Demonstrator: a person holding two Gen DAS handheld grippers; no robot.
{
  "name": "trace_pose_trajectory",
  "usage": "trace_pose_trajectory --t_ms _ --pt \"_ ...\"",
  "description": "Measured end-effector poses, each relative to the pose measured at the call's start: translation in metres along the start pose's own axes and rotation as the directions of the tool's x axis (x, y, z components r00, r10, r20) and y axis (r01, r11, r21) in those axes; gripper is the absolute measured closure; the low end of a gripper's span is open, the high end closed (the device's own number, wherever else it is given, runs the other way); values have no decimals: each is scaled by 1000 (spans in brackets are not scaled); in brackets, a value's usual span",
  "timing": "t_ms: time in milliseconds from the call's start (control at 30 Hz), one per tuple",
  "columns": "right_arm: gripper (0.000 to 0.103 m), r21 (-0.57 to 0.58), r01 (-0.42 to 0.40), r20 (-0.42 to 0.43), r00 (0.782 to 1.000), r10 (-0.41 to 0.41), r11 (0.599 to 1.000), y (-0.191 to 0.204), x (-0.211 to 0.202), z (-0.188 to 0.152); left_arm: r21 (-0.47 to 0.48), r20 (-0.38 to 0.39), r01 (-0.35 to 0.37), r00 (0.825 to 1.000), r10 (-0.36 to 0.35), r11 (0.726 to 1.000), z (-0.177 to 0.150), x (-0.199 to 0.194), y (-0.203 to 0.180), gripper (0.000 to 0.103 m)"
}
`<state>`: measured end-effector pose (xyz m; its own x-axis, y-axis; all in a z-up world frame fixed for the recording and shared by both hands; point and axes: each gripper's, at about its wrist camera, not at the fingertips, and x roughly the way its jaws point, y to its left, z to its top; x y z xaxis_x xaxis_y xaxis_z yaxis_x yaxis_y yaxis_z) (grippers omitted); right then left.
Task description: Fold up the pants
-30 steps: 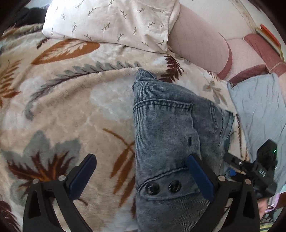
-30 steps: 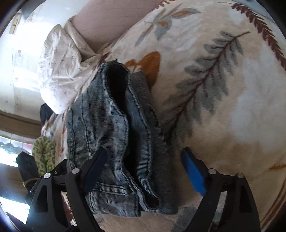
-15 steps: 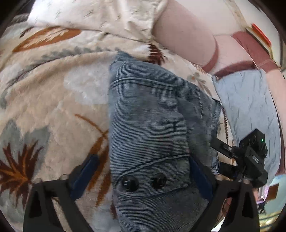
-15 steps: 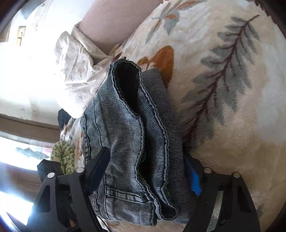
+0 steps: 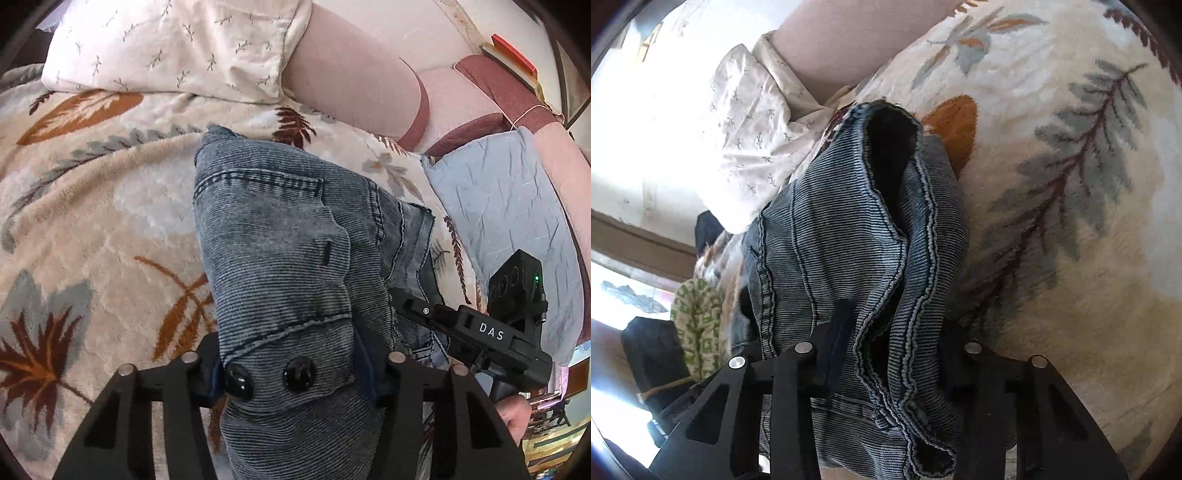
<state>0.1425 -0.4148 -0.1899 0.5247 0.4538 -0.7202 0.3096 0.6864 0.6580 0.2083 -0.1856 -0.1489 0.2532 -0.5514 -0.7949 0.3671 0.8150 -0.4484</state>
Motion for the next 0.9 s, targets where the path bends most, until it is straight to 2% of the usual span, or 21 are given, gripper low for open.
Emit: trace_pose_trajectory --t_ms 100,267,467,700,900 --pt "74 16 -28 11 1000 28 999 4 -6 1 -8 18 13 1000 -13 1000 -1 -12 2 50" --pt "77 -12 -75 11 997 75 997 21 -8 -2 -18 56 -12 998 13 1000 -2 -40 10 50" --pt "78 -98 -128 17 991 130 987 64 -9 -10 -32 117 -34 992 38 999 -10 -82 27 50" --pt "78 -187 -176 18 983 183 966 116 -4 -24 -41 176 -124 976 129 991 -13 -125 46 50" --pt "78 -255 -175 19 982 186 951 136 0 -36 -27 198 -178 964 180 984 -17 -139 47 50"
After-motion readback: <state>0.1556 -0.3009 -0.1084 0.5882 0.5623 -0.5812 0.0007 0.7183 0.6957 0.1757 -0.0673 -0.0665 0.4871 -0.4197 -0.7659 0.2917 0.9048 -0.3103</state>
